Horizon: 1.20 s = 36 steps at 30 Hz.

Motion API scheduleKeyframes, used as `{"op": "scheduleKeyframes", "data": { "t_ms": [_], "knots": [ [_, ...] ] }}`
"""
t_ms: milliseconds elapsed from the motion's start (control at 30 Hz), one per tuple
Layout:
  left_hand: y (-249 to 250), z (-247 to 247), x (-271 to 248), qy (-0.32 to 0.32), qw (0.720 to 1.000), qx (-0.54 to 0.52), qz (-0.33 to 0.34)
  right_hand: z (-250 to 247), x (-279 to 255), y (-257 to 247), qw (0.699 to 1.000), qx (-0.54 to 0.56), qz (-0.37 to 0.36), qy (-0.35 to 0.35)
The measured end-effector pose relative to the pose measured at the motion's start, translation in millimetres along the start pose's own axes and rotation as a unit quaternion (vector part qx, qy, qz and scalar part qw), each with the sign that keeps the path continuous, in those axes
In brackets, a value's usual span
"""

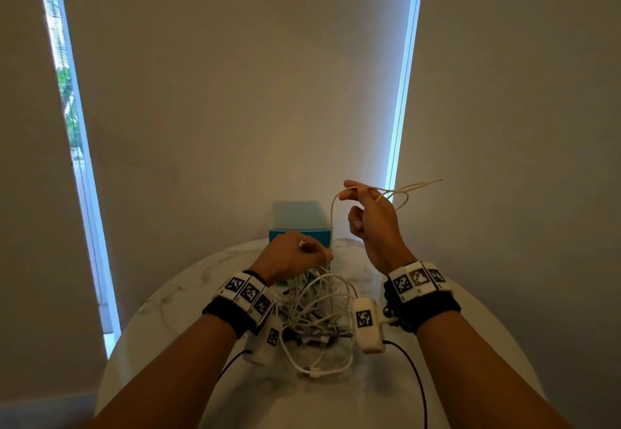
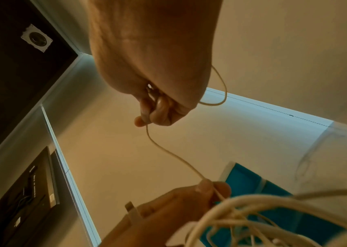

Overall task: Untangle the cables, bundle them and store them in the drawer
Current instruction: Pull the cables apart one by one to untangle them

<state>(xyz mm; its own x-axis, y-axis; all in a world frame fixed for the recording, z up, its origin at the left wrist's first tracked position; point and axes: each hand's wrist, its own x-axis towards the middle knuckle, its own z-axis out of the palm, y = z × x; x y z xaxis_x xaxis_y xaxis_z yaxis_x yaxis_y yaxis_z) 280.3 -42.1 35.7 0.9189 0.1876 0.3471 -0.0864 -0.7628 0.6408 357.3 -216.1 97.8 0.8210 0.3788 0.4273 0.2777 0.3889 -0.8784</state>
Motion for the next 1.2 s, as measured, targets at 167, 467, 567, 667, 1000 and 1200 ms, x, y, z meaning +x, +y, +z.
{"op": "scheduleKeyframes", "data": {
  "t_ms": [167,467,567,667,1000,1200],
  "knots": [
    [5,-2,1,0.103,0.994,0.038,-0.003,-4,-21,47,0.992,-0.093,0.073,-0.034],
    [7,-11,12,0.273,0.961,-0.047,-0.002,-13,-48,96,0.944,-0.242,0.163,-0.153],
    [7,-11,13,0.327,0.943,-0.062,0.027,-16,-48,90,0.926,-0.299,0.144,-0.18],
    [6,-7,11,0.368,0.924,-0.102,0.027,-24,-50,91,0.905,-0.35,0.125,-0.206],
    [34,-22,-4,0.282,0.933,-0.222,0.023,-30,-33,62,0.993,-0.073,0.084,0.025],
    [34,-19,-16,0.173,0.965,-0.195,0.028,-21,-39,74,0.975,0.143,0.167,-0.025]
  ]
}}
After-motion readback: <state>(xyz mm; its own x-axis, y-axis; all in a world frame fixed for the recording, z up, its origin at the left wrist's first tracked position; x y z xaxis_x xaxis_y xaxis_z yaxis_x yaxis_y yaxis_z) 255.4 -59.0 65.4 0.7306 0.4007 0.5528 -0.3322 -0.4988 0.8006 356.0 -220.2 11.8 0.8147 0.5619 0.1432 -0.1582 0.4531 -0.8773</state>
